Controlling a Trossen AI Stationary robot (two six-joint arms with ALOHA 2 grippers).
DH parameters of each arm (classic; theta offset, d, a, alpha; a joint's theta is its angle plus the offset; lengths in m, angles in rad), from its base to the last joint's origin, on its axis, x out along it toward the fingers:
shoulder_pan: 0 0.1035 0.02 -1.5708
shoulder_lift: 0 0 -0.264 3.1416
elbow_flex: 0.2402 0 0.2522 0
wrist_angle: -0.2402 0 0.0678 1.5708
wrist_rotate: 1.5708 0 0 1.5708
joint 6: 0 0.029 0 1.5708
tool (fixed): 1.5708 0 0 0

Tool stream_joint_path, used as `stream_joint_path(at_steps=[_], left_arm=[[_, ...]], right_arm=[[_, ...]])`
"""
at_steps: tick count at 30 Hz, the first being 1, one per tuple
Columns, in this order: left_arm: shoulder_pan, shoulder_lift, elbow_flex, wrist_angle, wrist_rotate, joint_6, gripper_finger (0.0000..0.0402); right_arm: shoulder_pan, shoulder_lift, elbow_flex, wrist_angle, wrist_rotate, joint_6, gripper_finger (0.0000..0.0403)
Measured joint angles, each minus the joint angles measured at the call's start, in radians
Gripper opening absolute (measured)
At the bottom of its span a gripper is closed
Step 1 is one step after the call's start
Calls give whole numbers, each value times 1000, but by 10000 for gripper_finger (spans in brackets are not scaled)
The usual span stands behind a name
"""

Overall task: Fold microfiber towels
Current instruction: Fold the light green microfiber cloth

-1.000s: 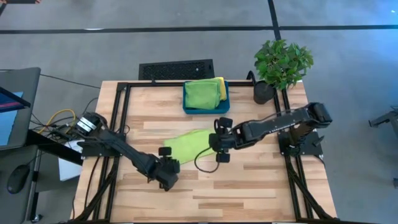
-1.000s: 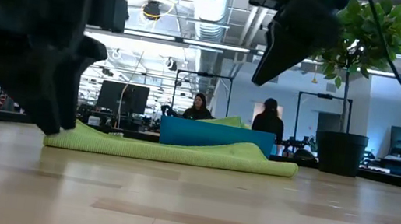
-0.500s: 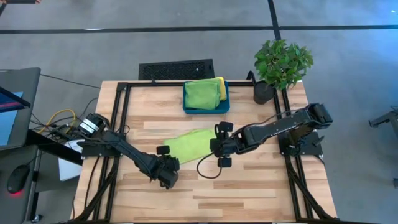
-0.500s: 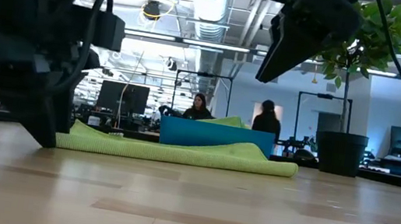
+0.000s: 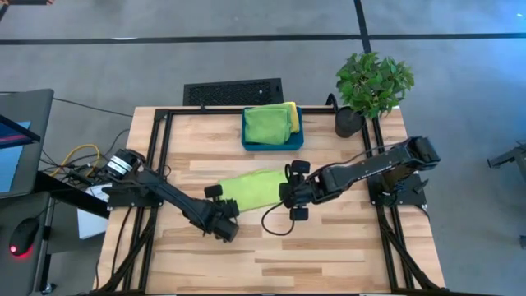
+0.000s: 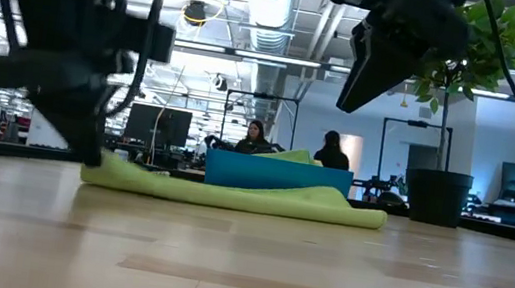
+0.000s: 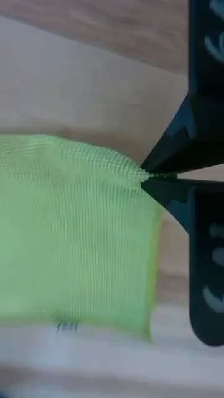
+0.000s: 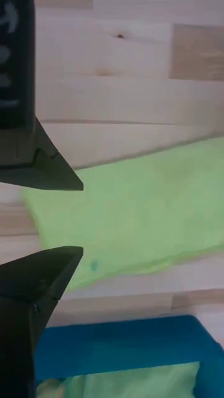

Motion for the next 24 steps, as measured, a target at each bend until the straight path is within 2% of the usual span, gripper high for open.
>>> stream_joint_path(at_steps=[3,10,18,24], left_arm=[[20,-4,50,-54,-13,65,4],[115,-2,155,-25,-23,352,2],[251,-1,173,244,-7,694,1],[330,54,175,464,45,846,0]], right_arm=[[0,-13,0,-32,2,7,180],[0,-37,0,-101,3,21,177],[0,-94,-3,-162,29,51,176],[0,-155,-6,-190,31,71,175]])
